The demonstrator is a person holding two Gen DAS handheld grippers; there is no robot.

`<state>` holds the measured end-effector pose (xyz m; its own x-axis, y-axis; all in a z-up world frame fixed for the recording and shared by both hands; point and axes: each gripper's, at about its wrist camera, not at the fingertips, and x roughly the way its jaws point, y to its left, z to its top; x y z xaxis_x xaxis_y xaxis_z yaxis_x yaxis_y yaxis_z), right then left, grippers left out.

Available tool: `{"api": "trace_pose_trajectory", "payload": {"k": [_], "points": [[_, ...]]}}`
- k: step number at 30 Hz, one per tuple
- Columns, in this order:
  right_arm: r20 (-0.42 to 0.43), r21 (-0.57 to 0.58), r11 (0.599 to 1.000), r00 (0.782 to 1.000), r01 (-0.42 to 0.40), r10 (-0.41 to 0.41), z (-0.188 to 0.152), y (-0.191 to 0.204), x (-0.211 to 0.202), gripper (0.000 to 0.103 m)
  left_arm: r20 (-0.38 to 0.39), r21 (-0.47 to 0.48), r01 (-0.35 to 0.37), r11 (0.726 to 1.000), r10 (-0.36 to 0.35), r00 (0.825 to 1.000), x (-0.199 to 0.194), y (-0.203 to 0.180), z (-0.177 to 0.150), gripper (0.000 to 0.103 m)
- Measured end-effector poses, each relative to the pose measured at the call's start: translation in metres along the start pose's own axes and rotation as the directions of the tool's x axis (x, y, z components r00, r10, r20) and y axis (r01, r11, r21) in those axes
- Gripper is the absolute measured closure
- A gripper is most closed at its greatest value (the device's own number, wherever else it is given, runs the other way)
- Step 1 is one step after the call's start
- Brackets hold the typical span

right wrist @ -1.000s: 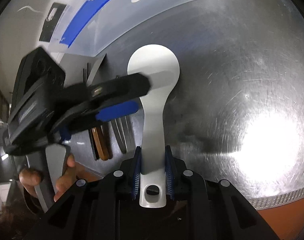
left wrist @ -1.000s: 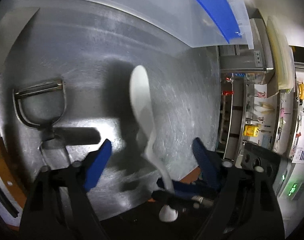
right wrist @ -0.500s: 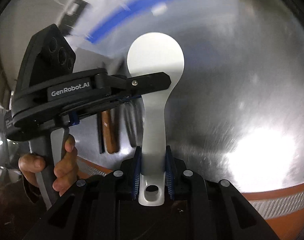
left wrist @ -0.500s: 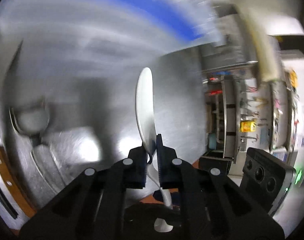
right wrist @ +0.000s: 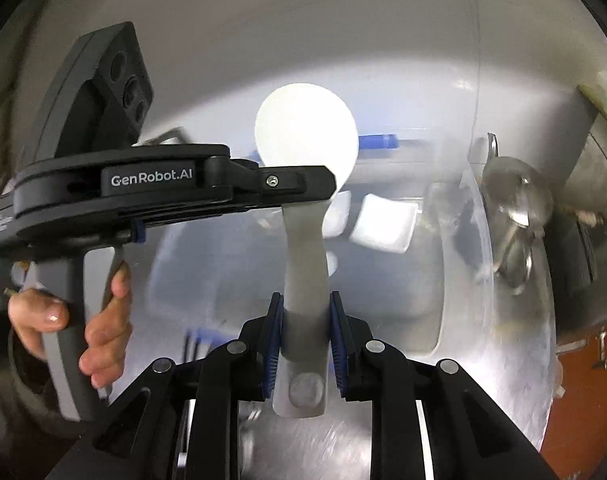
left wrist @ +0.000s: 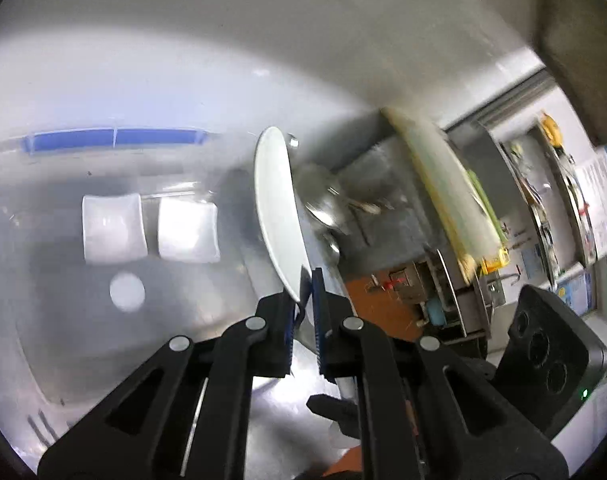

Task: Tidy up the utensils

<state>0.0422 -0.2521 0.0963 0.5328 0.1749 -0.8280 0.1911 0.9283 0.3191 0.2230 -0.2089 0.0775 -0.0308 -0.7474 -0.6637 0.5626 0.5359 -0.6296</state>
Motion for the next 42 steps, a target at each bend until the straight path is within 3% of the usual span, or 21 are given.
{"api": "trace_pose_trajectory", "payload": {"k": [5,11,16,22,25,27,28,29,31,34,36,37,39,42], "points": [[-0.157,0.070,0.996,0.986,0.061,-0.049,0.034,-0.036,0.080,0.080,-0.149,-0.079,-0.039,0.996,0.026,0.988,0.078,0.055,0.032,0.096],[-0.292,0.103,0.990,0.954,0.100,-0.066,0.048,-0.066,0.146,0.080,-0.295,-0.183,-0.084,0.980,0.026,0.955,0.143,0.121,0.025,0.096],[-0.383,0.125,0.983,0.921,0.132,-0.075,0.042,-0.071,0.184,0.083,-0.328,-0.129,-0.152,0.980,0.103,0.939,0.162,0.131,0.021,0.096],[-0.420,0.109,0.979,0.901,0.169,-0.109,0.052,-0.067,0.197,0.082,-0.308,-0.078,-0.170,0.982,0.138,0.941,0.165,0.123,0.020,0.095],[-0.447,0.097,0.979,0.886,0.181,-0.120,0.052,-0.066,0.206,0.078,-0.282,-0.034,-0.232,0.972,0.213,0.935,0.156,0.113,0.022,0.083],[-0.449,0.094,0.976,0.883,0.199,-0.137,0.044,-0.067,0.209,0.078,-0.269,-0.031,-0.236,0.971,0.219,0.938,0.154,0.116,0.029,0.062],[-0.442,0.092,0.974,0.885,0.208,-0.147,0.044,-0.067,0.207,0.077,-0.256,-0.033,-0.233,0.972,0.217,0.942,0.150,0.115,0.029,0.058],[-0.424,0.096,0.972,0.892,0.215,-0.155,0.043,-0.066,0.204,0.077,-0.241,-0.033,-0.237,0.971,0.222,0.945,0.143,0.114,0.030,0.047],[-0.370,0.105,0.972,0.915,0.212,-0.160,0.043,-0.062,0.186,0.077,-0.186,-0.029,-0.266,0.964,0.256,0.949,0.121,0.111,0.031,0.044],[-0.238,0.078,0.976,0.954,0.203,-0.179,0.041,-0.043,0.136,0.077,-0.092,-0.038,-0.210,0.977,0.206,0.974,0.074,0.098,0.027,0.044],[-0.131,0.041,0.991,0.984,0.125,-0.118,0.028,-0.017,0.087,0.077,-0.005,-0.013,-0.179,0.984,0.179,0.984,0.034,0.081,0.019,0.043],[-0.103,0.024,0.996,0.992,0.082,-0.079,0.019,-0.006,0.072,0.075,0.032,-0.003,-0.172,0.985,0.172,0.985,0.016,0.077,0.013,0.042],[-0.054,-0.050,0.998,0.998,-0.025,0.022,-0.015,0.030,0.040,0.050,0.132,0.022,-0.157,0.987,0.153,0.979,-0.036,0.065,-0.011,0.035],[-0.114,-0.168,0.982,0.991,-0.087,0.069,-0.067,0.075,0.046,0.046,0.226,0.027,-0.211,0.977,0.199,0.954,-0.095,0.063,-0.061,0.035]]}}
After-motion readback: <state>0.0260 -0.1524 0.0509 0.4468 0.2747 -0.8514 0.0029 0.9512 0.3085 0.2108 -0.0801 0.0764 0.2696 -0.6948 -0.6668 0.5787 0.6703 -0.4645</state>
